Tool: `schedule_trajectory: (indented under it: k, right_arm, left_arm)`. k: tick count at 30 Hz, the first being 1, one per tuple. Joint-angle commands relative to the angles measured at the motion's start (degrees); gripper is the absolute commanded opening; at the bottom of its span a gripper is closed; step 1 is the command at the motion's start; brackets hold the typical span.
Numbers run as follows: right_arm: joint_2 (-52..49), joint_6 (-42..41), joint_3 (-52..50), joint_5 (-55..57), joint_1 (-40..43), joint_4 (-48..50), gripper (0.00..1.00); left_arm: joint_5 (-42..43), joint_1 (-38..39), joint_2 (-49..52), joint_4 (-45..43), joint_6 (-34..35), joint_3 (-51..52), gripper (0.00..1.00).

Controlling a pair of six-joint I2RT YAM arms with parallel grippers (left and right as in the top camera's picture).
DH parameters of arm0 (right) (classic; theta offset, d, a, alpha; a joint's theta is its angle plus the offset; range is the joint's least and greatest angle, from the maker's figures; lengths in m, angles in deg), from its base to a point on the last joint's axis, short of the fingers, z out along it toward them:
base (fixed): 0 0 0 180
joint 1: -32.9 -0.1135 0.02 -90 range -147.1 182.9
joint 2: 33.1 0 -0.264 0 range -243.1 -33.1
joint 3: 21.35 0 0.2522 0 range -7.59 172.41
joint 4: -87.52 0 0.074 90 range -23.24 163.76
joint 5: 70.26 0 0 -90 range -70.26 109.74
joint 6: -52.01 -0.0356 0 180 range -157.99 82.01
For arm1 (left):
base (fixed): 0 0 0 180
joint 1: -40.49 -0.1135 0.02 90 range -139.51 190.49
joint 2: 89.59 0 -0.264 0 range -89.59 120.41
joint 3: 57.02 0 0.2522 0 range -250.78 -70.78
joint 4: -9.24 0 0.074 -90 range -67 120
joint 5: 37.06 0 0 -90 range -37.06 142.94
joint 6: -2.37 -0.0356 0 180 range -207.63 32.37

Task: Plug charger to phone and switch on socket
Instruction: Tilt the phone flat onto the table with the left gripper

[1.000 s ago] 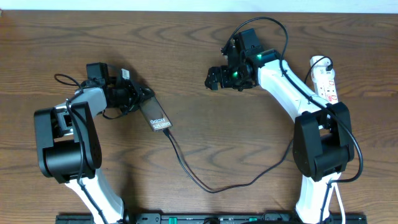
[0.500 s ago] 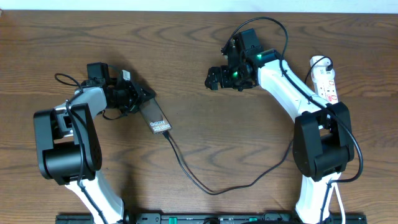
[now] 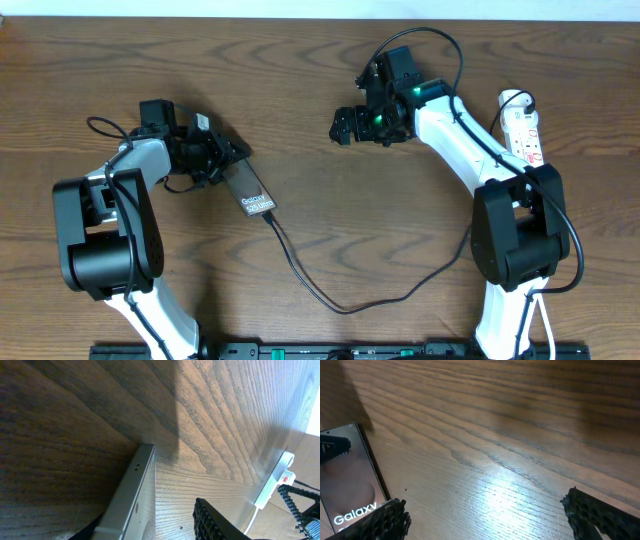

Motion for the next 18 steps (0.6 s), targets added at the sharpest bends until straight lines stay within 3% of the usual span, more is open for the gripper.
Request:
schedule_trajectory:
  k: [1, 18]
  right_arm:
    - [1.62, -0.35, 1.07, 0.02, -0.26, -0.20, 0.99]
    - [1.62, -0.35, 1.07, 0.02, -0.26, -0.20, 0.99]
  left_arm:
    - [-11.28, -0.02, 2.29, 2.93, -0.83, 1.79, 0.45]
    - [-13.99, -0.02, 2.29, 6.91, -1.27, 1.79, 0.52]
